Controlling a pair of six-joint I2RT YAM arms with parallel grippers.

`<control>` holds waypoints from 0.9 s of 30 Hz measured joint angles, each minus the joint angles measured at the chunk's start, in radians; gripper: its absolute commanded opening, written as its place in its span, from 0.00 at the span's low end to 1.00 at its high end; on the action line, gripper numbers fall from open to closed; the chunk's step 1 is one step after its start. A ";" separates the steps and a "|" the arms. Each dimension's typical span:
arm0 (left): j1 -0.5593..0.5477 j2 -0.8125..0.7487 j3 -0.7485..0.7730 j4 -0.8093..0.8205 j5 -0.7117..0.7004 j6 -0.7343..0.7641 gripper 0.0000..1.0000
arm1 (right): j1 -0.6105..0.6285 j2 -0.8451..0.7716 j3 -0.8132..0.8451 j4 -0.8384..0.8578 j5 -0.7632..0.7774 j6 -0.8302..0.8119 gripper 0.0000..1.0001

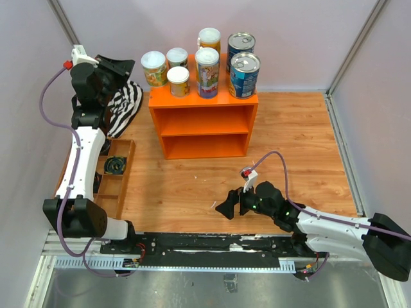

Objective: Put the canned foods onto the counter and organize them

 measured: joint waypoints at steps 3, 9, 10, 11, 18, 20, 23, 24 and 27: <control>0.000 0.002 -0.010 0.030 0.030 -0.023 0.18 | 0.000 0.003 0.000 0.002 0.000 0.000 0.99; 0.000 0.005 -0.044 0.061 0.073 -0.060 0.15 | 0.000 0.003 0.000 0.002 0.000 0.000 0.99; 0.000 0.005 -0.050 0.064 0.079 -0.066 0.14 | 0.000 0.003 0.000 0.003 0.000 0.000 0.99; 0.000 0.005 -0.054 0.068 0.084 -0.068 0.14 | 0.000 0.003 0.000 0.003 0.000 0.000 0.99; -0.001 0.005 -0.064 0.089 0.119 -0.079 0.13 | 0.000 0.003 0.000 0.008 0.000 0.001 0.99; -0.003 0.005 -0.064 0.092 0.122 -0.081 0.13 | 0.000 0.003 0.000 0.008 0.000 0.001 0.99; -0.009 0.005 -0.064 0.092 0.120 -0.081 0.12 | 0.000 0.003 0.000 0.009 -0.001 0.001 0.99; -0.011 0.005 -0.064 0.093 0.119 -0.081 0.12 | 0.000 0.003 0.000 0.009 -0.001 0.001 0.99; -0.023 0.005 -0.064 0.093 0.119 -0.081 0.12 | 0.000 0.003 0.000 0.009 -0.002 0.001 0.99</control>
